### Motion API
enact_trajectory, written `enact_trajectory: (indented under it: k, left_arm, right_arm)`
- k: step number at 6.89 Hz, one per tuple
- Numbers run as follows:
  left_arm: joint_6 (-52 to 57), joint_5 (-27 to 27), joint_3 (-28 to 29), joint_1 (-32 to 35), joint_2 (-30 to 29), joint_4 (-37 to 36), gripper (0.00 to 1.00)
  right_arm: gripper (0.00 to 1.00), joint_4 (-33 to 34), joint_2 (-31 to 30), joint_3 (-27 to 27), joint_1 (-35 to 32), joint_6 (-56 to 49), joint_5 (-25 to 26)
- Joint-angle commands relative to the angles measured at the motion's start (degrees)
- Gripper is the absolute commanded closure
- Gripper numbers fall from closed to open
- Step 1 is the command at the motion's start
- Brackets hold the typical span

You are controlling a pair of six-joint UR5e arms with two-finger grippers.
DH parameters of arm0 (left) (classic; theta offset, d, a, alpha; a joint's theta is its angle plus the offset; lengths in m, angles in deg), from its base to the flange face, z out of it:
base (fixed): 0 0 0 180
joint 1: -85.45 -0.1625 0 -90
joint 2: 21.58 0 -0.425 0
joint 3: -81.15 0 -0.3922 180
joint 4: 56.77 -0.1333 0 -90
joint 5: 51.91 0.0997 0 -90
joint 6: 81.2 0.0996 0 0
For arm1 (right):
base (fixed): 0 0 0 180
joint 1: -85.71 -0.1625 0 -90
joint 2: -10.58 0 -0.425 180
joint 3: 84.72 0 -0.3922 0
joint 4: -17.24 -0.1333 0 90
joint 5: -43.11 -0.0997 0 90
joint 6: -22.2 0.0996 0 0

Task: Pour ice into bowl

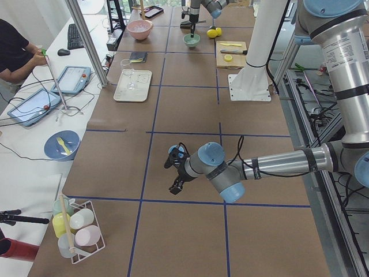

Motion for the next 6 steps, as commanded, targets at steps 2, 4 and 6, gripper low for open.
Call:
enact_trajectory:
  k: [2,4,6]
  left_arm:
    - [0.0,0.07,-0.04,-0.08,-0.03,0.01,0.0]
    - [0.0,0.07,0.31,-0.26,-0.29,-1.04,0.0]
    - [0.09,-6.12,0.05,1.31,-4.67,-13.65,0.0]
  right_arm:
    - [0.0,0.0,0.41,0.46,-1.79,-0.25,-1.92]
    - [0.0,1.31,0.32,0.9,-12.13,-5.57,-12.53]
    - [0.0,6.22,0.23,0.9,-18.3,-14.7,-13.45]
